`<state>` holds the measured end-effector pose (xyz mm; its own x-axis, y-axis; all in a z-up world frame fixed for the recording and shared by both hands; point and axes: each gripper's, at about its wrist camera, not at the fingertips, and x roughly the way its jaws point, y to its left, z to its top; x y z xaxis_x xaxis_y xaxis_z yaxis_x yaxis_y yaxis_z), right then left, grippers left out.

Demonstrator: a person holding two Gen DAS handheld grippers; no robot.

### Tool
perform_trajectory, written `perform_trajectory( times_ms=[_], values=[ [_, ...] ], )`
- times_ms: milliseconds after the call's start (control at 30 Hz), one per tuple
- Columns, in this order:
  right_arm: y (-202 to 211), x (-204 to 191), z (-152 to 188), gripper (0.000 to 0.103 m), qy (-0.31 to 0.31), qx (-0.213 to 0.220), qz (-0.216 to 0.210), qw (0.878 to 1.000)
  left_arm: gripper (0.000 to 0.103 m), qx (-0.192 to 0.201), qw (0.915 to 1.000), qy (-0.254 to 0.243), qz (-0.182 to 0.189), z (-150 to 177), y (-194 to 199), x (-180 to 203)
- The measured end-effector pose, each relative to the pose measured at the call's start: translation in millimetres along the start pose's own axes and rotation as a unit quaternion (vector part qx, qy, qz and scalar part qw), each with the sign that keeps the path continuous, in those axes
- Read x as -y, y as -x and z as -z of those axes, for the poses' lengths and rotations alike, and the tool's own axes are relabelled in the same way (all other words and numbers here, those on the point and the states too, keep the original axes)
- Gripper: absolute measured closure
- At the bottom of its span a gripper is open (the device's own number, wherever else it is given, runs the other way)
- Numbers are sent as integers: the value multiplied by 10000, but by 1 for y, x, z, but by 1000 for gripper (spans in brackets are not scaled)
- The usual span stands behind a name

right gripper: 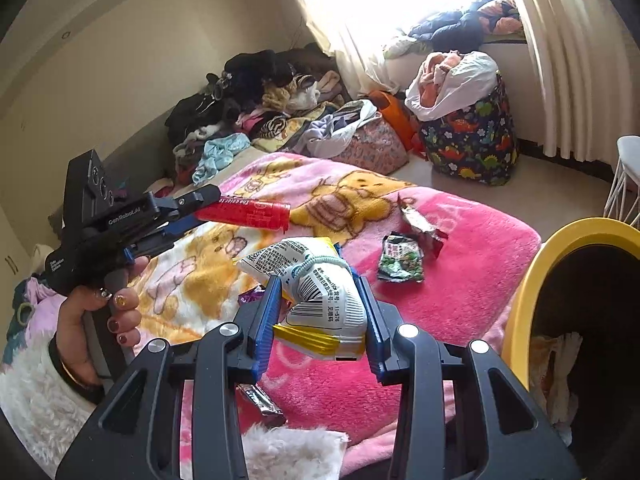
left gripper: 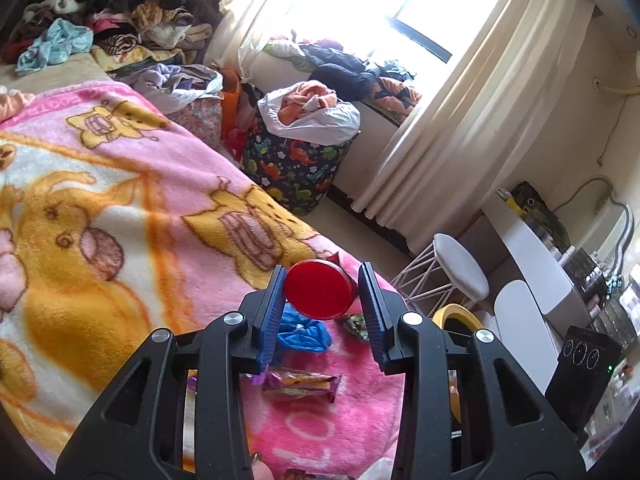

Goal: Collect trash
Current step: 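Carry the red tube and white chip bag over the yellow bin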

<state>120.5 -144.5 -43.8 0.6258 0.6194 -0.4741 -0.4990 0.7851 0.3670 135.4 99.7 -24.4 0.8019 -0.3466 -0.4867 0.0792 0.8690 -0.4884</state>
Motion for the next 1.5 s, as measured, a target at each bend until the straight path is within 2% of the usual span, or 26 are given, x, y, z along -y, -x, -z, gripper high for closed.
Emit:
perform_trajectory(
  times_ms=[667,1500],
  values=[
    [41,36,-5,67,-395,484,305,9976,74,-156,9980,-540,277,13,-17,65],
    [77,82,0,67,-995,867,675,9890,74,-425,9929,-972,545,34,-37,119]
  ],
)
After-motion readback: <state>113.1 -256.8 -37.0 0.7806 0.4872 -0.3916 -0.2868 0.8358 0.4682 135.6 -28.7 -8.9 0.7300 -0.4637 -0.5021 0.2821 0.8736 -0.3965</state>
